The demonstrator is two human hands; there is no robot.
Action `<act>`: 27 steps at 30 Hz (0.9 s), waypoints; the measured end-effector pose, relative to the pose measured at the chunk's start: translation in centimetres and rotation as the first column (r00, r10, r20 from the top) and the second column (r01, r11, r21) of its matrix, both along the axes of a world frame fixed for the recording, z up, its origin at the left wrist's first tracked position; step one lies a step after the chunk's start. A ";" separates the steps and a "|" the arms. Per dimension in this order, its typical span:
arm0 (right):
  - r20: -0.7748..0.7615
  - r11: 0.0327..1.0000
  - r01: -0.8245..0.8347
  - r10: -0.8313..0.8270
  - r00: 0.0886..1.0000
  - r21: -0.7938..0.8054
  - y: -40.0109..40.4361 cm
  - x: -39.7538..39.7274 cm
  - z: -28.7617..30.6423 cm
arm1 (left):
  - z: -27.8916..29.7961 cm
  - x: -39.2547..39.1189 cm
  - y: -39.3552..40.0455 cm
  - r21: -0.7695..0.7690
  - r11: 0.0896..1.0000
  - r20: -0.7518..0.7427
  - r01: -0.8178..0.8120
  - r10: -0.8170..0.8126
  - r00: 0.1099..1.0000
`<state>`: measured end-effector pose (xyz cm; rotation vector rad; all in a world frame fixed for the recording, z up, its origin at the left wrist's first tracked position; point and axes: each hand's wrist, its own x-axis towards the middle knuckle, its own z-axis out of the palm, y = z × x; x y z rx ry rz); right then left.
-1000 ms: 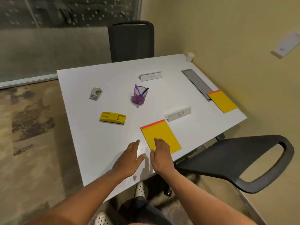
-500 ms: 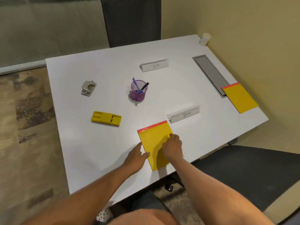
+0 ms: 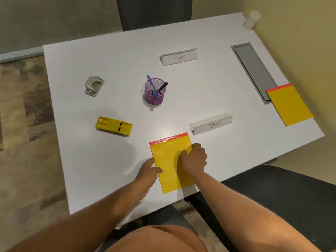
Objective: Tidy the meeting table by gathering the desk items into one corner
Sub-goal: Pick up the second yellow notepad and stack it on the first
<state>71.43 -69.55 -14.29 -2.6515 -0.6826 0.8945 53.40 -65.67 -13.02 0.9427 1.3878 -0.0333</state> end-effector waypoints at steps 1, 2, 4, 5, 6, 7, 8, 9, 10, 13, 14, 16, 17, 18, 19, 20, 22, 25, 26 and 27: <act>-0.031 0.999 0.036 -0.036 0.999 -0.005 0.4 0.5 -0.1 | -0.1 -0.1 0.0 -0.008 1.000 0.001 -0.025 0.025 1.000; -0.067 0.998 0.062 -0.063 0.996 -0.013 0.6 0.9 -0.2 | -0.1 -0.3 0.0 -0.013 0.999 -0.001 -0.047 0.047 0.999; -0.154 0.996 0.077 -0.083 0.985 -0.044 0.9 1.9 -0.6 | -0.2 -0.8 0.0 -0.019 0.996 0.000 -0.092 0.092 0.996; -0.206 0.997 0.067 -0.074 0.976 -0.045 1.0 2.4 -0.7 | -0.1 -1.0 0.1 -0.027 0.993 0.005 -0.113 0.113 0.994; -0.258 0.998 0.053 -0.058 0.964 -0.028 1.0 2.7 -0.8 | -0.1 -1.2 0.1 -0.036 0.991 0.012 -0.130 0.130 0.991; -0.298 0.999 0.048 -0.044 0.954 0.003 1.0 2.9 -0.7 | -0.1 -1.4 0.2 -0.044 0.989 0.019 -0.142 0.143 0.990; -0.326 0.998 0.046 -0.031 0.945 0.041 1.0 2.8 -0.4 | -0.1 -1.5 0.2 -0.053 0.987 0.026 -0.152 0.154 0.988; -0.339 0.996 0.037 -0.010 0.941 0.076 1.0 2.6 0.0 | 0.0 -1.6 0.2 -0.063 0.985 0.034 -0.161 0.163 0.986; -0.333 0.994 0.021 0.015 0.943 0.107 1.1 2.3 0.3 | 0.0 -1.8 0.3 -0.073 0.982 0.041 -0.173 0.176 0.984; -0.291 0.983 -0.036 0.089 0.953 0.181 1.2 0.6 1.6 | 0.3 -2.7 0.3 -0.106 0.972 0.060 -0.211 0.218 0.974; -0.277 0.978 -0.041 0.099 0.956 0.207 1.1 0.1 2.0 | 0.5 -3.1 0.2 -0.113 0.969 0.069 -0.218 0.227 0.972; -0.235 0.970 -0.029 0.088 0.968 0.240 1.0 -0.9 3.1 | 1.2 -3.9 -0.2 -0.118 0.965 0.093 -0.235 0.246 0.965; -0.215 0.966 -0.028 0.085 0.973 0.257 0.8 -1.5 3.7 | 1.6 -4.3 -0.4 -0.111 0.964 0.110 -0.242 0.254 0.961; -0.194 0.960 -0.027 0.084 0.977 0.279 0.6 -2.2 4.4 | 2.1 -4.7 -0.6 -0.093 0.965 0.130 -0.246 0.256 0.958; -0.178 0.955 -0.018 0.074 0.981 0.296 0.4 -2.8 5.0 | 2.5 -5.1 -0.8 -0.068 0.968 0.146 -0.242 0.250 0.957; -0.167 0.950 -0.001 0.056 0.984 0.314 0.0 -3.5 5.6 | 2.9 -5.6 -0.9 -0.034 0.974 0.155 -0.225 0.228 0.961; -0.165 0.940 0.061 -0.005 0.986 0.336 -0.8 -5.0 6.8 | 3.5 -6.6 -1.1 0.055 0.984 0.156 -0.172 0.162 0.974; -0.201 0.915 0.176 -0.108 0.974 0.362 -2.0 -7.5 9.4 | 4.5 -9.0 -1.4 0.177 0.971 0.184 -0.162 0.129 0.974; -0.225 0.900 0.221 -0.143 0.964 0.376 -2.5 -8.4 10.4 | 5.0 -10.0 -1.5 0.207 0.965 0.214 -0.160 0.115 0.970; -0.252 0.878 0.270 -0.180 0.951 0.394 -3.0 -9.4 11.4 | 5.6 -10.9 -1.6 0.232 0.961 0.246 -0.151 0.093 0.965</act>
